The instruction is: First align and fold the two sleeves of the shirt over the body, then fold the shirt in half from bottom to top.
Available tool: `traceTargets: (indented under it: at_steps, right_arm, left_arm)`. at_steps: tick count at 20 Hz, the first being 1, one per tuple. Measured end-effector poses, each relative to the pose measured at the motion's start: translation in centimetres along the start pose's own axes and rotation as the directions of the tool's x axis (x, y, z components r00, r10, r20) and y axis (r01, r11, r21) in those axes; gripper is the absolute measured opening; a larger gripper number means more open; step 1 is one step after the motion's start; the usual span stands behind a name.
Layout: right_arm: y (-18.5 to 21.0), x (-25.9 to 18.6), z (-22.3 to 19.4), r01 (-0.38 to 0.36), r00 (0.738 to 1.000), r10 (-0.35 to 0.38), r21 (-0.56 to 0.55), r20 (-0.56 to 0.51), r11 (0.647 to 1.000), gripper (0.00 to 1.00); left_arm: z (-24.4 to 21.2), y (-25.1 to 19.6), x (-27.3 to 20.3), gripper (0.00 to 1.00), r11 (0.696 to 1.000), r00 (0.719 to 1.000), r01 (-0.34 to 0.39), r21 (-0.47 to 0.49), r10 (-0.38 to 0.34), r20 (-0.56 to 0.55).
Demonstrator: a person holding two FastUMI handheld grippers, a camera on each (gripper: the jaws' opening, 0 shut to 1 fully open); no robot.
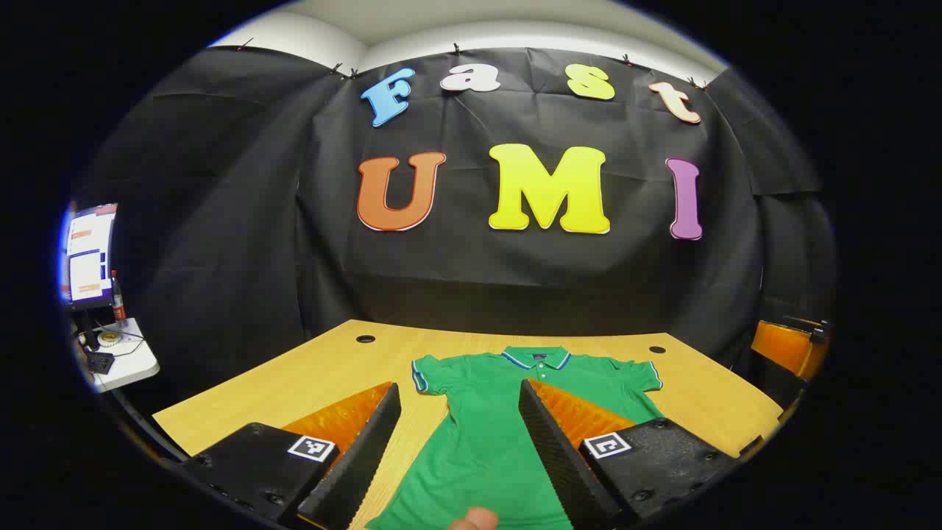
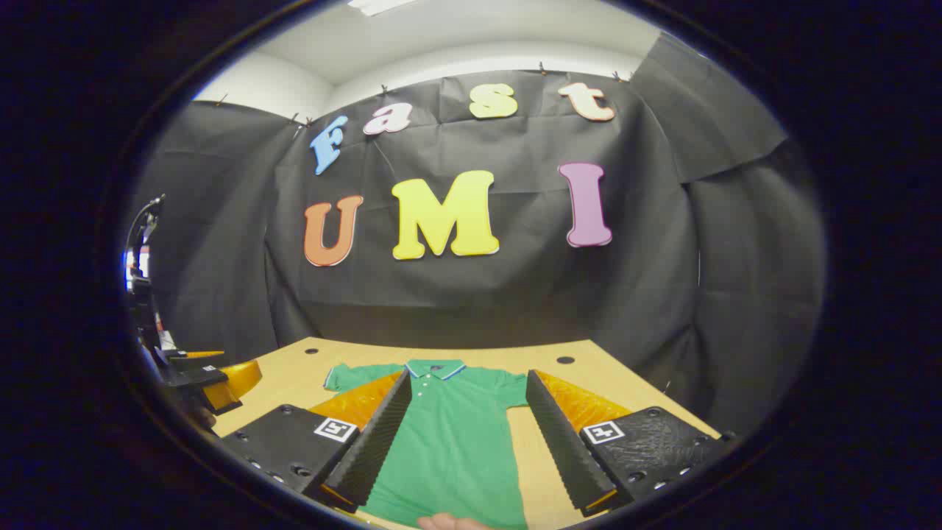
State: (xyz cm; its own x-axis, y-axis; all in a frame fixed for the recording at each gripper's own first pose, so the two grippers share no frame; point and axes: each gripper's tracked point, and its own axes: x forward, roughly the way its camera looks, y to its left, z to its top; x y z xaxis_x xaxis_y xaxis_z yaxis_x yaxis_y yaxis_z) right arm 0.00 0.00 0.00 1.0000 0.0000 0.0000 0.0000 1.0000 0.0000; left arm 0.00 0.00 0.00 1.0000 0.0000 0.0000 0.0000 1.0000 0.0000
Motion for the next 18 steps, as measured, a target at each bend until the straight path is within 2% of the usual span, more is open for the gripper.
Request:
traceTargets:
  at_steps: [1, 2, 4, 6, 7, 8, 9, 11, 18]
  right_arm:
    - [-0.6, -0.1, -0.1, 0.001, 1.000, -0.001, 0.007, -0.006, 1.000, 0.95]
    - [-1.1, -0.2, -0.3, 0.000, 1.000, 0.000, 0.001, -0.005, 1.000, 0.97]
    - [-2.4, -0.6, -0.5, 0.014, 1.000, -0.013, -0.028, 0.007, 1.000, 0.91]
    - [-2.9, -0.8, -0.4, 0.016, 1.000, -0.015, -0.040, 0.022, 0.999, 0.95]
    - [-3.2, -0.8, -0.3, 0.018, 0.999, -0.017, -0.041, 0.028, 0.999, 0.90]
    - [-3.4, -0.8, -0.4, 0.018, 0.999, -0.017, -0.042, 0.030, 0.999, 0.90]
    - [-3.4, -1.0, -0.4, 0.013, 0.999, -0.012, -0.046, 0.032, 0.999, 0.95]
    - [-3.4, -0.9, -0.7, 0.009, 1.000, -0.007, -0.067, 0.031, 0.998, 0.95]
    - [-2.5, -0.8, -1.3, -0.005, 1.000, 0.007, -0.099, 0.022, 0.995, 0.95]
  left_arm:
    - [0.2, 0.0, 0.0, 1.00, 1.000, 1.000, -0.002, 0.004, 0.002, 0.007]
    - [0.1, -0.2, -0.1, 1.00, 1.000, 1.000, 0.008, 0.006, -0.008, 0.015]
    - [0.0, -0.9, -0.1, 1.00, 1.000, 1.000, 0.010, -0.012, -0.010, 0.017]
    - [-0.7, -2.5, -0.1, 1.00, 0.999, 0.999, 0.044, -0.013, -0.044, 0.002]
    - [-1.2, -3.0, 0.0, 1.00, 0.999, 0.999, 0.051, 0.001, -0.051, -0.009]
    - [-1.5, -3.2, 0.0, 1.00, 0.998, 0.999, 0.052, 0.018, -0.052, -0.011]
    - [-1.5, -3.3, 0.0, 1.00, 0.998, 0.999, 0.049, 0.038, -0.049, -0.010]
    - [-1.8, -3.3, 0.2, 1.00, 0.997, 0.999, 0.037, 0.065, -0.037, -0.009]
    - [-1.9, -3.5, 0.2, 1.00, 0.998, 1.000, 0.028, 0.048, -0.027, -0.008]
